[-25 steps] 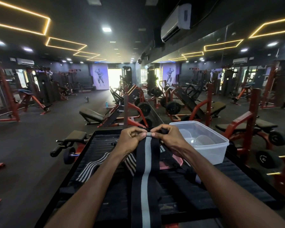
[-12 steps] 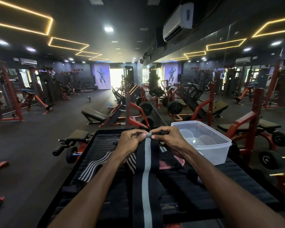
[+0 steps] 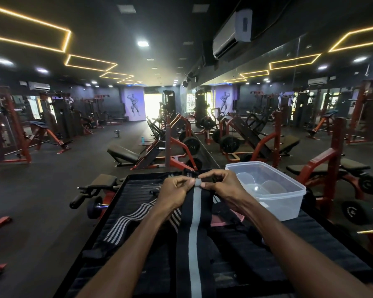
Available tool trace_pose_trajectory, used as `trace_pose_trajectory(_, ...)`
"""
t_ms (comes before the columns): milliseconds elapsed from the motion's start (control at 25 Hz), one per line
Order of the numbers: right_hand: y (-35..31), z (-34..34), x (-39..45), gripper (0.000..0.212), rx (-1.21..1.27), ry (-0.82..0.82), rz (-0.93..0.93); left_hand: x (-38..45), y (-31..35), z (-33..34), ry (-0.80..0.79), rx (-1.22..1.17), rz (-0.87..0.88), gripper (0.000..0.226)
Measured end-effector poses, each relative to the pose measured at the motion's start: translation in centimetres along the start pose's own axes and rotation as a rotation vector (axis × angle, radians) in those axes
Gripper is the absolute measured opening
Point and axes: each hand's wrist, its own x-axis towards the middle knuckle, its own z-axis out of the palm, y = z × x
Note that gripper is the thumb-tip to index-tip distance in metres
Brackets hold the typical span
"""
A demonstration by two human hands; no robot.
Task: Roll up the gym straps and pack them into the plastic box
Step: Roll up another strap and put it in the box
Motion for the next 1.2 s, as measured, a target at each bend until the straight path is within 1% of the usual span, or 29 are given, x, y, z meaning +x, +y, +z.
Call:
trace_pose_trajectory(120,-0.1,0.2,-0.1,0.015,-0.011,-0.053,0.092,0.0,0.1,-0.1,0.074,0.047,0.057,0.012)
trace_pose_trajectory(160,-0.1,0.1,-0.2,0.018,-0.014,-0.093,0.131,0.1,0.0,-0.2,0.079,0.073,0.074,0.012)
trace_pose_trajectory(240,0.3,0.1,-0.3,0.031,0.021,-0.149,0.167,0.2,-0.6,-0.3,0.071,0.130,0.096,0.012)
trace_pose_trajectory(280,0.4,0.2,-0.3,0.032,0.036,-0.147,0.161,0.3,-0.9,-0.3,0.070,0.147,0.102,0.012)
trace_pose_trajectory(400,0.8,0.5,-0.2,0.014,0.014,-0.072,0.101,0.3,-1.3,-0.1,0.044,0.163,0.102,0.012)
trace_pose_trajectory(440,0.8,0.6,-0.1,0.011,0.009,-0.054,0.091,0.2,-1.4,-0.2,0.026,0.157,0.083,0.012)
trace_pose_trajectory(520,1.0,0.5,0.2,0.014,-0.009,-0.042,0.074,-0.1,-1.6,-0.3,-0.010,0.091,0.019,0.016)
trace_pose_trajectory(600,1.0,0.4,0.3,0.023,-0.034,-0.049,0.042,-0.6,-1.7,-0.1,-0.020,-0.019,-0.031,0.019)
trace_pose_trajectory(680,0.8,0.5,0.2,0.029,-0.055,-0.049,0.010,-0.7,-1.6,0.2,0.027,-0.083,-0.027,0.014)
trace_pose_trajectory(760,1.0,0.7,0.0,0.026,-0.057,-0.033,-0.001,-0.7,-1.3,0.2,0.066,-0.117,0.000,0.015)
trace_pose_trajectory(840,1.1,0.7,-0.3,0.015,-0.063,-0.027,0.032,-0.5,-1.1,0.2,0.082,-0.089,0.037,0.022)
trace_pose_trajectory(880,1.2,0.6,-0.3,0.013,-0.081,-0.036,0.032,-0.6,-1.1,0.2,0.082,-0.077,0.050,0.024)
trace_pose_trajectory(960,1.5,0.2,-0.1,0.013,-0.155,-0.037,-0.026,-0.9,-1.4,0.3,0.060,-0.117,0.032,0.024)
trace_pose_trajectory(1040,1.5,-0.2,0.1,0.014,-0.228,-0.035,-0.106,-1.1,-1.7,0.4,-0.005,-0.148,-0.026,0.015)
trace_pose_trajectory(1120,1.5,-0.2,0.2,0.020,-0.254,-0.041,-0.127,-1.1,-1.8,0.2,-0.054,-0.074,-0.033,0.011)
trace_pose_trajectory(1200,1.7,0.0,0.0,0.021,-0.225,-0.045,-0.131,-0.9,-1.7,0.2,0.000,0.001,0.019,0.012)
